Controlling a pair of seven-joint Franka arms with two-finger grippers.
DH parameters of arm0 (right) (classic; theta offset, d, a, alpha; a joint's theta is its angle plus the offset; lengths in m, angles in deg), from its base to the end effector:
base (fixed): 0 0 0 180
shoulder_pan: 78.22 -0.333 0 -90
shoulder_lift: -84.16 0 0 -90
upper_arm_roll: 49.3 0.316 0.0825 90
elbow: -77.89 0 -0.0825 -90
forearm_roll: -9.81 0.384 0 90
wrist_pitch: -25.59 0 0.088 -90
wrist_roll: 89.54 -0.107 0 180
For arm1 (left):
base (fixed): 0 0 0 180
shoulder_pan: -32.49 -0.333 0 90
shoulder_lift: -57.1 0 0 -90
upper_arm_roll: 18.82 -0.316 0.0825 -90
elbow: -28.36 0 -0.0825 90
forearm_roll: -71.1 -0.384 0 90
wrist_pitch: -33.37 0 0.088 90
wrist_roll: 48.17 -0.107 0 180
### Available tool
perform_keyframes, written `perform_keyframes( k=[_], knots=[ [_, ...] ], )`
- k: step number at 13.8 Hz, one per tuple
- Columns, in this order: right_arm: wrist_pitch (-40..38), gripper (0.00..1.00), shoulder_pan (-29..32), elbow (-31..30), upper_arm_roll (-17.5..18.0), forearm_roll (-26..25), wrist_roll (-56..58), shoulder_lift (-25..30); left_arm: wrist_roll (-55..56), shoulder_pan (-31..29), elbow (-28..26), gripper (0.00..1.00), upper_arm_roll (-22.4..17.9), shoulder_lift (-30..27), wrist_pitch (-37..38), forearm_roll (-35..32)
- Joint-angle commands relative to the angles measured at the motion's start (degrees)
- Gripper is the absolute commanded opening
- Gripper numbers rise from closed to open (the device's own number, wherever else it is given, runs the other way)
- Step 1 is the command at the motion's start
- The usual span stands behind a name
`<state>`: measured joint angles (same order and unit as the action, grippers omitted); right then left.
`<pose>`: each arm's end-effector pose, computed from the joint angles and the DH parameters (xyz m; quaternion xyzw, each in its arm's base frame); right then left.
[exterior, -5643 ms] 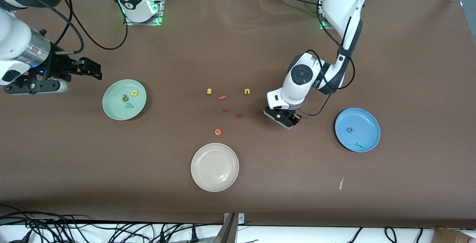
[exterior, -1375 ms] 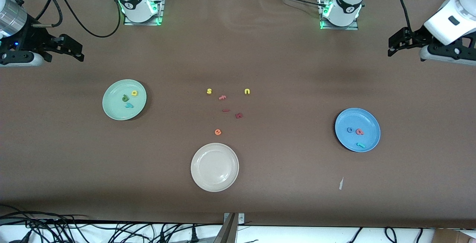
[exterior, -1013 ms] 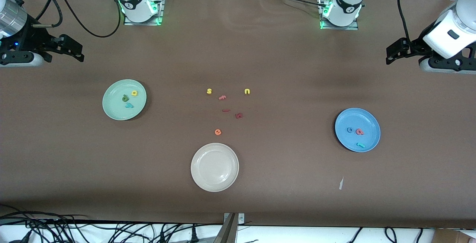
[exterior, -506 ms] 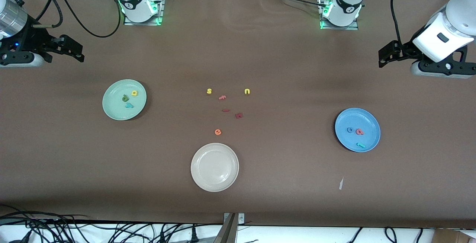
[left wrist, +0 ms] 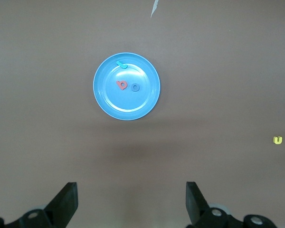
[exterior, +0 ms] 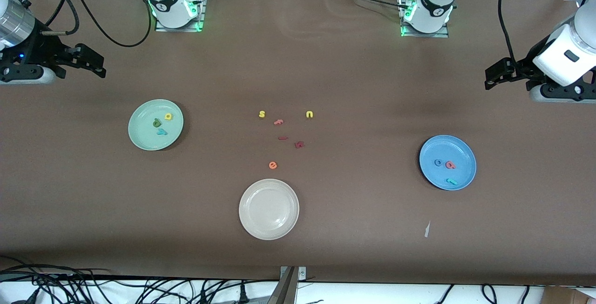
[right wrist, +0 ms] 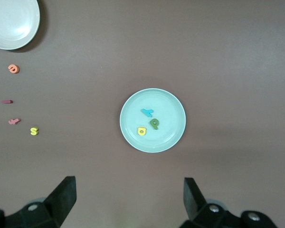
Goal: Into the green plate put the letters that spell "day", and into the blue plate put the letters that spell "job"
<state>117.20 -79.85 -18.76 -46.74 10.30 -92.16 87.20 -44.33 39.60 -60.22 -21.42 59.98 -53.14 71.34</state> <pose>0.5367 0.0408 0.6011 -0.9998 -0.0135 0.0176 0.0020 0.5608 -0.0454 0.6030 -0.9991 0.0059 0.0431 0.0022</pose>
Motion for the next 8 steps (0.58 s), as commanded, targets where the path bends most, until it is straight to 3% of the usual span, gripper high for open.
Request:
perform_keyframes(
  k=[1,8],
  knots=[
    [0.5,1.00,0.0,-0.6,0.2,1.0,-0.4,0.7,-0.4,-1.0,2.1,1.00,1.1,1.1,0.9,0.8],
    [0.2,1.00,0.0,-0.7,0.3,1.0,-0.5,0.8,-0.4,-0.8,2.3,1.00,0.8,1.3,1.0,0.8]
  ],
)
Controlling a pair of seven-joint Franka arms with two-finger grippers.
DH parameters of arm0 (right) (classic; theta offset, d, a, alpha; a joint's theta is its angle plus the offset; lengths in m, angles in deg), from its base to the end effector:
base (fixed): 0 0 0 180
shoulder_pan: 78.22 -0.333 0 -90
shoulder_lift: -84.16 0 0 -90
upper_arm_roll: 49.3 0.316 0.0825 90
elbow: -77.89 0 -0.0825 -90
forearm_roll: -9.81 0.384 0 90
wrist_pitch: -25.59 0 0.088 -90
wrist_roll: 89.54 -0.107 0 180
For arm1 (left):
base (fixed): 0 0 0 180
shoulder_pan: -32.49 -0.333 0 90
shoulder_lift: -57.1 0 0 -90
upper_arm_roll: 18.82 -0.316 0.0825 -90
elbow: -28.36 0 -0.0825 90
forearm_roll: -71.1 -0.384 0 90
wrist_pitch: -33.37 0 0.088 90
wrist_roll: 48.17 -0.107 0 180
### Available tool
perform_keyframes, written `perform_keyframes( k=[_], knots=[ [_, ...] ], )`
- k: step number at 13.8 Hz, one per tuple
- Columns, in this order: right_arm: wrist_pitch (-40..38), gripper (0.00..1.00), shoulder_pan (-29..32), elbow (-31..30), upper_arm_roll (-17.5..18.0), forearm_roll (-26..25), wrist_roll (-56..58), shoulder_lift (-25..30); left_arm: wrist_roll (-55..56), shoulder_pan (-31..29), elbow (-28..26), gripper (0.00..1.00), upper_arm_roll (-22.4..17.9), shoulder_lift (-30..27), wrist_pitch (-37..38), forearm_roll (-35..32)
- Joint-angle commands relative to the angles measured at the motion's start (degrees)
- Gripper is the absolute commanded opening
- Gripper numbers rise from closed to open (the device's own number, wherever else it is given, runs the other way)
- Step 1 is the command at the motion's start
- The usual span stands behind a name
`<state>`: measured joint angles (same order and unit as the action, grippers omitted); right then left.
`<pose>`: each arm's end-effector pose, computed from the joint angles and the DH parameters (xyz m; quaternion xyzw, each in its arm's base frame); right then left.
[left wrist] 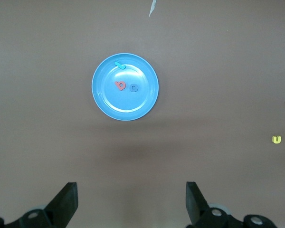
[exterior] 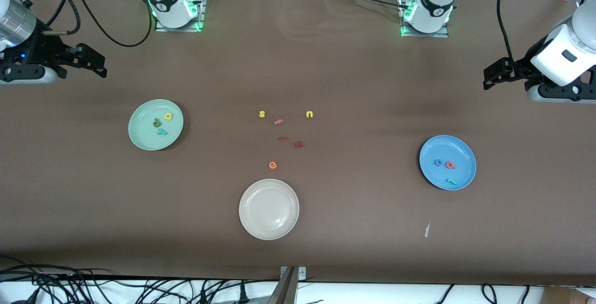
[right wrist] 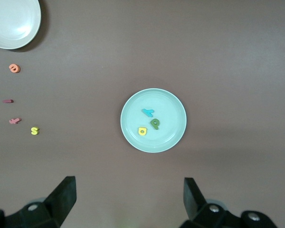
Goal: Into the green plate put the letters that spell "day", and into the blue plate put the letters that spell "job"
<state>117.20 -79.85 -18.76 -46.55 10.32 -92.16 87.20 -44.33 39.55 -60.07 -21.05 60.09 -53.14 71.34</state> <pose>0.5366 0.0427 0.6011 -0.9997 -0.0151 0.0176 0.0021 0.5612 -0.0485 0.6031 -0.9990 0.0087 0.0428 0.0022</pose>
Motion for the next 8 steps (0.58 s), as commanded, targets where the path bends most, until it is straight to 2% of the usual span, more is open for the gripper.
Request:
perform_keyframes(
  k=[1,8],
  knots=[
    [0.2,1.00,0.0,-0.7,0.1,1.0,-0.4,0.8,-0.4,-0.7,2.1,1.00,0.5,1.3,1.0,0.7],
    [1.6,1.00,0.0,-0.8,0.2,0.9,0.2,0.7,0.1,-0.8,2.1,1.00,0.3,1.3,0.9,1.0]
  ],
)
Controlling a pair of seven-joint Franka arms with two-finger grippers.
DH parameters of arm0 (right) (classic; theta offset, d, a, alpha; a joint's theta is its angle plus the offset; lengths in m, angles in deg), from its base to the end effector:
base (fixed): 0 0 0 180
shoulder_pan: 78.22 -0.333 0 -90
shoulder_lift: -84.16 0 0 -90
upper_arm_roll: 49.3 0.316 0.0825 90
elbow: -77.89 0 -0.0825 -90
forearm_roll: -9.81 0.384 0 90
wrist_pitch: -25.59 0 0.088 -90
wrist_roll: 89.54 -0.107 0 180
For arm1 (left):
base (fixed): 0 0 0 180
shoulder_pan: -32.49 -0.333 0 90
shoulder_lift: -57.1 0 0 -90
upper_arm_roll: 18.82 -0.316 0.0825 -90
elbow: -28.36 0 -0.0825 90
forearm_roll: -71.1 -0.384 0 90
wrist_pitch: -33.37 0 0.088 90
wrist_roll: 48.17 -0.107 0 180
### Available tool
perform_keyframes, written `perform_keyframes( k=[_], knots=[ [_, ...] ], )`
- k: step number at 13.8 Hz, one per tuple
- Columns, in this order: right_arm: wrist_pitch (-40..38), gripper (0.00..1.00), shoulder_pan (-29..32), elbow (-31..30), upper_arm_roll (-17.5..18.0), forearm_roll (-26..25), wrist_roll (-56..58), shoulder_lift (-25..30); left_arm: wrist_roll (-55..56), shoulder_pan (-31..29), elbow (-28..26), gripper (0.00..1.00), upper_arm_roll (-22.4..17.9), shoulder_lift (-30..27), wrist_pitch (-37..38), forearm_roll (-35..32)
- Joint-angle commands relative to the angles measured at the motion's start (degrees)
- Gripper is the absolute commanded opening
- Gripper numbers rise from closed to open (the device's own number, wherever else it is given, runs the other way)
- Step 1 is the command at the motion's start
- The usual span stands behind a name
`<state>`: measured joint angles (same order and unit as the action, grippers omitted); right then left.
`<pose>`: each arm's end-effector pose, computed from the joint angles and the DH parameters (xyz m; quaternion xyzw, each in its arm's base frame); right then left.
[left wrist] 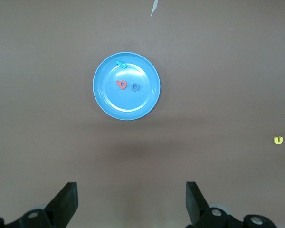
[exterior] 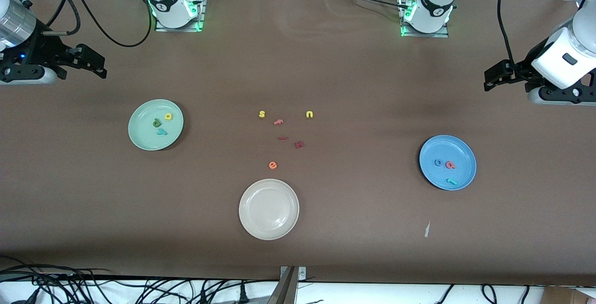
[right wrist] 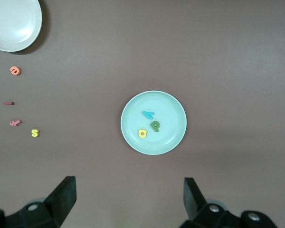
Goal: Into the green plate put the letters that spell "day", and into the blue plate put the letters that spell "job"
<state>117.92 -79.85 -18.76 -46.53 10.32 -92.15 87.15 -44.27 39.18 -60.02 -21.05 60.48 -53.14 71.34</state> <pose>0.5382 0.0430 0.6016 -0.9998 -0.0153 0.0118 0.0025 0.5634 -0.0451 0.5997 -0.9989 0.0049 0.0457 0.0024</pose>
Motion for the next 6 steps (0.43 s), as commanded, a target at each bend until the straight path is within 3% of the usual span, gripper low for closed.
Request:
perform_keyframes(
  k=[1,6],
  knots=[
    [0.9,1.00,0.1,-0.8,0.1,0.9,0.3,0.7,0.1,-0.4,2.0,1.00,0.3,0.9,0.9,1.0],
    [0.6,1.00,0.1,-0.8,0.1,0.9,0.3,0.7,0.1,-0.5,2.0,1.00,0.3,0.9,0.0,0.9]
  ],
)
